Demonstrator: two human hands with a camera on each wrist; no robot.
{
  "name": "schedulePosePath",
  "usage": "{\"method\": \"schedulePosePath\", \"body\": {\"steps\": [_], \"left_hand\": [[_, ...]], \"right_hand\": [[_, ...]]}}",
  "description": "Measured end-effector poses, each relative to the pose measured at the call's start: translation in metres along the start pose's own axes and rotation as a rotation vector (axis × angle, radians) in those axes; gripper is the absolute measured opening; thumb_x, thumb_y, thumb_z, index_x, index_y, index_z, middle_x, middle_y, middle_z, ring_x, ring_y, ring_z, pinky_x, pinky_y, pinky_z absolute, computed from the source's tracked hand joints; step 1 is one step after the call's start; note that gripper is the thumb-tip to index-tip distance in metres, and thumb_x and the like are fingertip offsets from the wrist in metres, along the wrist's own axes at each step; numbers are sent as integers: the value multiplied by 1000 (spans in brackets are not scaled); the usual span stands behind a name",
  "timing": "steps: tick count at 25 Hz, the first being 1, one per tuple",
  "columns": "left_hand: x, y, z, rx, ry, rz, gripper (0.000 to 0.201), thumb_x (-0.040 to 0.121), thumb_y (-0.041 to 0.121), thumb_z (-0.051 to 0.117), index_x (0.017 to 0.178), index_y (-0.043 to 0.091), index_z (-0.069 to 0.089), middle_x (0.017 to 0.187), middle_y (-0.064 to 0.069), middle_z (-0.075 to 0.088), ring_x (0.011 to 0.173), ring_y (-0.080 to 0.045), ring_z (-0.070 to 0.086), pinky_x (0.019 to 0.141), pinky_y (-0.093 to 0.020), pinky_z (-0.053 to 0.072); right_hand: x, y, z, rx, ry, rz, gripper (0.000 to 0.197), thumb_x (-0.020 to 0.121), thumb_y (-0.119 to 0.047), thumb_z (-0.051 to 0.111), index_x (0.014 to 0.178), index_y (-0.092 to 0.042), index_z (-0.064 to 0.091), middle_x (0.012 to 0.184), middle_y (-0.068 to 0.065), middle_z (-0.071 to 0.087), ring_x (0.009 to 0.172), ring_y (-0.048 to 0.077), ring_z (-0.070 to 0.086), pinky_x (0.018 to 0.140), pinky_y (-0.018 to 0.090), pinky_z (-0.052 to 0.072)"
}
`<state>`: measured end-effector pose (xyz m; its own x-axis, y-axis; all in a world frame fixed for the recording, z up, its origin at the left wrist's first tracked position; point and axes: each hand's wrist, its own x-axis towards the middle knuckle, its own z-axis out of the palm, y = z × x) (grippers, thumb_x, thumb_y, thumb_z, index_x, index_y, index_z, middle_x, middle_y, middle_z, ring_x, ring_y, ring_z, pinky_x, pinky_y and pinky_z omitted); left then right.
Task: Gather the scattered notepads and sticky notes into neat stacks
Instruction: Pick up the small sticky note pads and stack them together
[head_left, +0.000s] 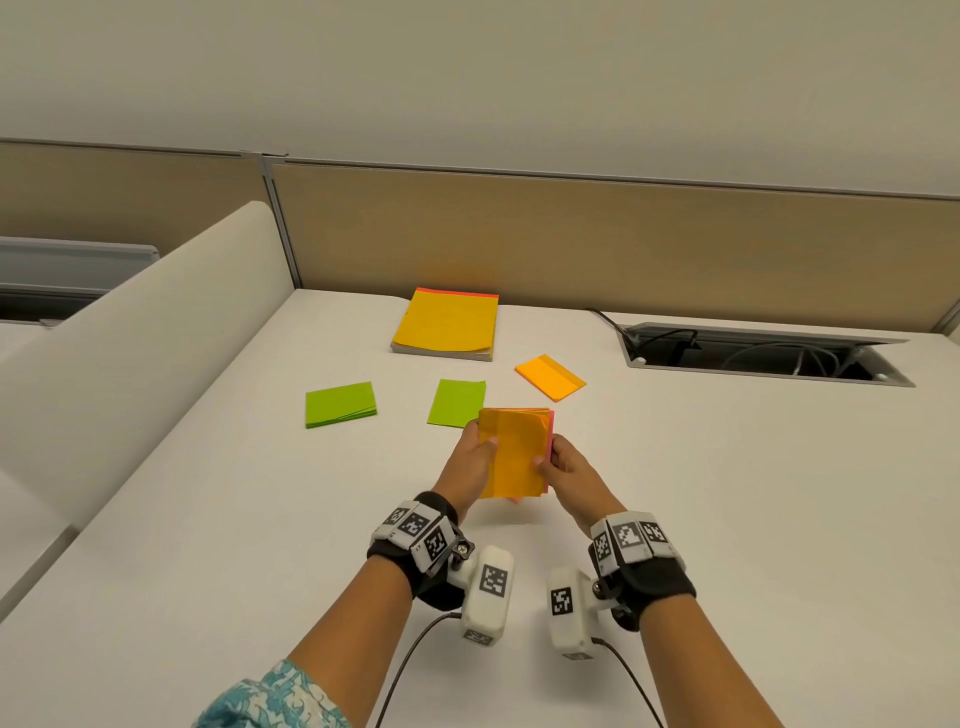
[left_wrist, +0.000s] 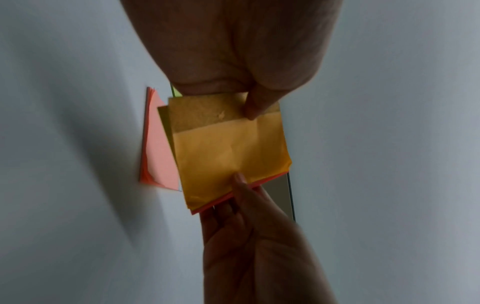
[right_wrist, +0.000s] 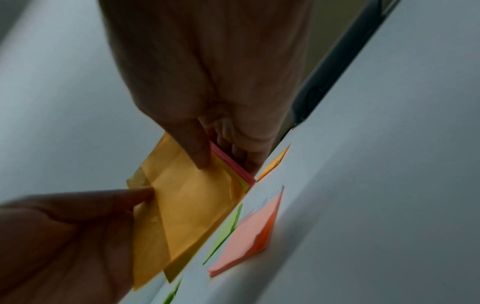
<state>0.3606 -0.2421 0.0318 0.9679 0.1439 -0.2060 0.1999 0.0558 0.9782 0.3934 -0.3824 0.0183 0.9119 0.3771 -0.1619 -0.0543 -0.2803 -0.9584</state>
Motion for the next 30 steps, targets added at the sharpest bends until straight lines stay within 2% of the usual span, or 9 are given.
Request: {"method": "schedulePosePath", "body": {"steps": [2, 6, 11, 16, 19, 22, 24, 27, 30], "left_hand": [[1, -5, -1, 47, -7, 2, 31, 98, 4, 31, 127, 11, 37, 109, -4, 50, 90, -17, 54, 54, -21, 54], [3, -26, 0, 224, -49, -17, 47, 91, -6, 35, 136, 9, 34, 120, -10, 49, 111, -23, 49, 76, -23, 46], [4, -23, 0, 242, -45, 27, 45, 91, -8, 36, 134, 6, 34, 112, -7, 47, 104, -20, 47, 71, -15, 45], [9, -32, -5, 331, -61, 5, 62, 83, 3, 42, 143, 8, 25, 127, -17, 49, 114, -25, 48, 93, -33, 43], [11, -32, -3, 373, 13, 23, 49, 88, 8, 43, 136, 5, 33, 130, -20, 51, 119, -33, 51, 97, -40, 45], [17, -25, 0, 459, 126, 79, 40, 95, 7, 42, 134, 7, 36, 124, -13, 54, 104, -25, 54, 87, -31, 45], [23, -22, 0, 641, 135, 151, 43, 92, 4, 45, 135, 10, 39, 128, -10, 55, 112, -25, 54, 95, -33, 44], [32, -18, 2, 1086, -59, 119, 56, 89, 3, 46, 141, 18, 34, 146, -6, 42, 134, -24, 40, 111, -38, 33], [44, -12, 5, 1440, -323, 134, 62, 89, 9, 48, 145, 21, 27, 155, -1, 29, 140, -23, 32, 113, -41, 30]], "right_hand": [[0, 7, -3, -58, -4, -13, 36, 96, -6, 38, 131, -3, 37, 127, 18, 50, 108, 24, 48, 94, 38, 41], [1, 28, -2, -323, -117, 59, 43, 94, -7, 37, 136, -11, 27, 132, 18, 47, 122, 32, 47, 106, 50, 38], [5, 23, -4, -353, -35, 6, 34, 96, -11, 36, 129, -13, 35, 127, 17, 54, 118, 31, 52, 104, 47, 40], [7, 28, -5, -372, -67, 17, 45, 92, -14, 45, 135, -18, 34, 134, 12, 52, 125, 29, 49, 106, 43, 39], [10, 27, -4, -299, 22, 5, 41, 92, -14, 48, 132, -10, 41, 132, 14, 53, 121, 31, 51, 103, 46, 42], [17, 29, -11, -132, 196, 90, 45, 93, -14, 47, 135, -5, 36, 137, 18, 48, 123, 35, 48, 104, 48, 41], [22, 33, -21, -88, 313, 176, 48, 93, -14, 45, 139, -4, 31, 142, 20, 43, 127, 38, 44, 107, 49, 37], [24, 37, -33, -156, 383, 289, 49, 95, -13, 40, 141, -2, 27, 145, 21, 39, 130, 38, 40, 107, 42, 34], [26, 45, -38, -141, 375, 330, 48, 96, -13, 40, 141, -2, 28, 145, 20, 39, 130, 37, 41, 107, 41, 34]]}}
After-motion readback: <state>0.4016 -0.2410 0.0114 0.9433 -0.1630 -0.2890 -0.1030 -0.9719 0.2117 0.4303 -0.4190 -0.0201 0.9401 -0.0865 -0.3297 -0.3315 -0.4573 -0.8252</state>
